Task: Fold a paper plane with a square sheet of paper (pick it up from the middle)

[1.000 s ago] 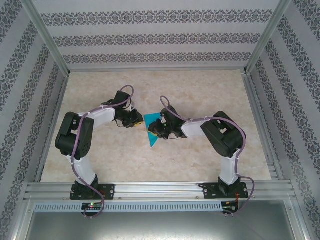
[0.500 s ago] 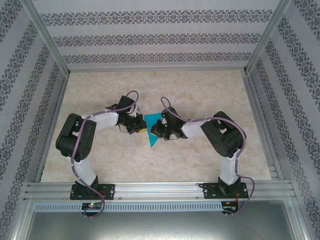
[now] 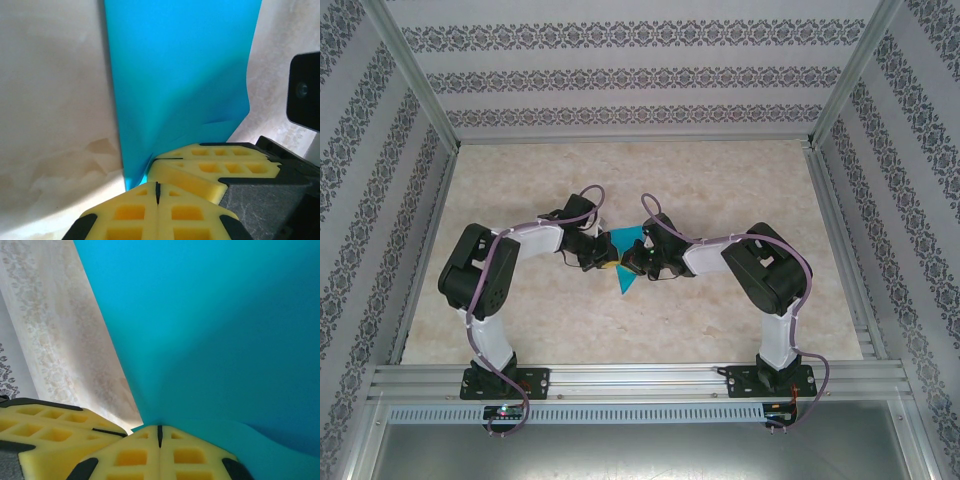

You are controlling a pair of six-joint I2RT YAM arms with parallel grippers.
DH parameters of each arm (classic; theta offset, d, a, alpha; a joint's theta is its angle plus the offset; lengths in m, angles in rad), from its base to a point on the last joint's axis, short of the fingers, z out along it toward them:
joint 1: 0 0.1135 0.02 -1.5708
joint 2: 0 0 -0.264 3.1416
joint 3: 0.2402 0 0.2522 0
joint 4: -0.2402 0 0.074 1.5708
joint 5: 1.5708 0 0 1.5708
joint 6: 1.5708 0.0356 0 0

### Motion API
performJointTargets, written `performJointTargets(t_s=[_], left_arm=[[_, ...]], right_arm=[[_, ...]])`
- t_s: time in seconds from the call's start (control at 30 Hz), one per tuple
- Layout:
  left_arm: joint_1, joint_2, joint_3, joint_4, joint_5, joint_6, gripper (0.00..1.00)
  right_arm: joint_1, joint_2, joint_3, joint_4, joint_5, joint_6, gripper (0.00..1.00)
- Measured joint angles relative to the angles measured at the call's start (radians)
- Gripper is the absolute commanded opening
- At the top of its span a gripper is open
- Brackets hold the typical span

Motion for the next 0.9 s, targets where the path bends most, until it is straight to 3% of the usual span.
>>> performJointTargets(t_s=[0.67,0.9], left_arm=[[-0.004,0.071,0.05,-0.016,-0.028,0.053,0.0],[-0.009,0.071,0.055,-0.027,-0.04,0.088,0.0]], right_arm=[[-0.003,-0.018,-0.012,-0.006,0.003,-0.001,0.0],[-0.04,-0.102,-0.022,-0.077,-0.004,-0.066,0.0]])
